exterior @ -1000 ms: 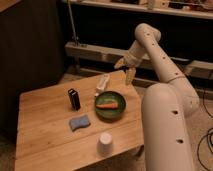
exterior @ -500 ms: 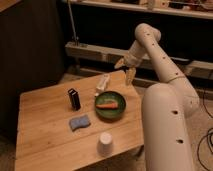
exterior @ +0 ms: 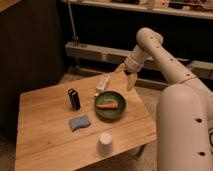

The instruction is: Place the ceramic cup over the eraser

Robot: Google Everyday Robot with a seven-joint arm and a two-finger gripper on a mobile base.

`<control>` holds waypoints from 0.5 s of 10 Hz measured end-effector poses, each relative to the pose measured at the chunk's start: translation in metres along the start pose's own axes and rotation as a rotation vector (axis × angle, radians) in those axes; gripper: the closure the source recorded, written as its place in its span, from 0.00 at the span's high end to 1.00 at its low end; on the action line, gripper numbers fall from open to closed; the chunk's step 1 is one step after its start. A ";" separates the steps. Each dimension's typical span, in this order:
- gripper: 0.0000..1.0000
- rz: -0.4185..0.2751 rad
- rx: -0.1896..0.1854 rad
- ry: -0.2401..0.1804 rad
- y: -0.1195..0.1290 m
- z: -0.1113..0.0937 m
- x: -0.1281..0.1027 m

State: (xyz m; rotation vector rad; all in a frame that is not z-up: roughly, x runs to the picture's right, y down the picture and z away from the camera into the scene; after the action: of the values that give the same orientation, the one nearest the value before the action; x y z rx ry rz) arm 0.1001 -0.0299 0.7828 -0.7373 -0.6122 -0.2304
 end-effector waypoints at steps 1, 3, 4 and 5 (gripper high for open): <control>0.80 -0.001 -0.006 -0.001 0.009 0.002 -0.002; 0.80 -0.012 -0.020 -0.006 0.029 0.008 -0.011; 0.80 -0.016 -0.026 -0.008 0.039 0.011 -0.014; 0.80 -0.019 -0.033 -0.012 0.050 0.015 -0.018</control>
State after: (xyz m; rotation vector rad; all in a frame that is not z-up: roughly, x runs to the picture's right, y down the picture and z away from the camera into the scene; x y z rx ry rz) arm 0.0989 0.0167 0.7527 -0.7652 -0.6279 -0.2546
